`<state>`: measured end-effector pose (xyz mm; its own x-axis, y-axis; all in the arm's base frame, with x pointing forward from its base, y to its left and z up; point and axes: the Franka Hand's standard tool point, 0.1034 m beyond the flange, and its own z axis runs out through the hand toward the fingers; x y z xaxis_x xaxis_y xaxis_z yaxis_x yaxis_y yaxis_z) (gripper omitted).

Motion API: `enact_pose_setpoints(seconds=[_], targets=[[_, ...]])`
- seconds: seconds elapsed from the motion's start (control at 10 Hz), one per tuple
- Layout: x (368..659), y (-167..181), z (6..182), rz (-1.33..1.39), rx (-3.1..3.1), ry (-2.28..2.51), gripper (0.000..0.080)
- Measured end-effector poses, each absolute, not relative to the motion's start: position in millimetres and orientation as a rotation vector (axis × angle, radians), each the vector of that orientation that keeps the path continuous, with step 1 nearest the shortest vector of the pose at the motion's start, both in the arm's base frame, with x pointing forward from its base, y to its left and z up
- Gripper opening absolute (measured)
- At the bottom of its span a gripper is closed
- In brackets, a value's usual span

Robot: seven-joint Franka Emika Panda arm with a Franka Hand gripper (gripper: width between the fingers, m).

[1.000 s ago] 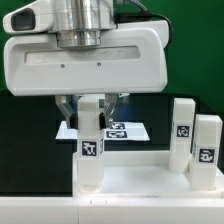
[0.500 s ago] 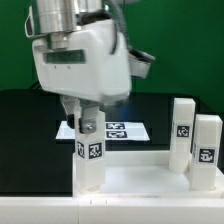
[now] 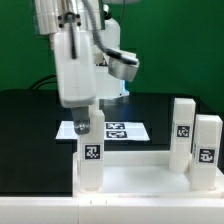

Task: Assemble desk

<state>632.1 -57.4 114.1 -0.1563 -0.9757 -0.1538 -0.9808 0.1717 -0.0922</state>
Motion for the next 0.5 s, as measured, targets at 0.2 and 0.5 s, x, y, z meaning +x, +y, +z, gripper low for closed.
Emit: enact_pose_setpoints(seconds=[0.2, 0.5], targets=[[633.5, -52.5, 115.0, 0.066, -1.719, 2.398, 0.0287], [631.6, -47.3, 114.2, 0.055, -1.939, 2.241, 0.0352]])
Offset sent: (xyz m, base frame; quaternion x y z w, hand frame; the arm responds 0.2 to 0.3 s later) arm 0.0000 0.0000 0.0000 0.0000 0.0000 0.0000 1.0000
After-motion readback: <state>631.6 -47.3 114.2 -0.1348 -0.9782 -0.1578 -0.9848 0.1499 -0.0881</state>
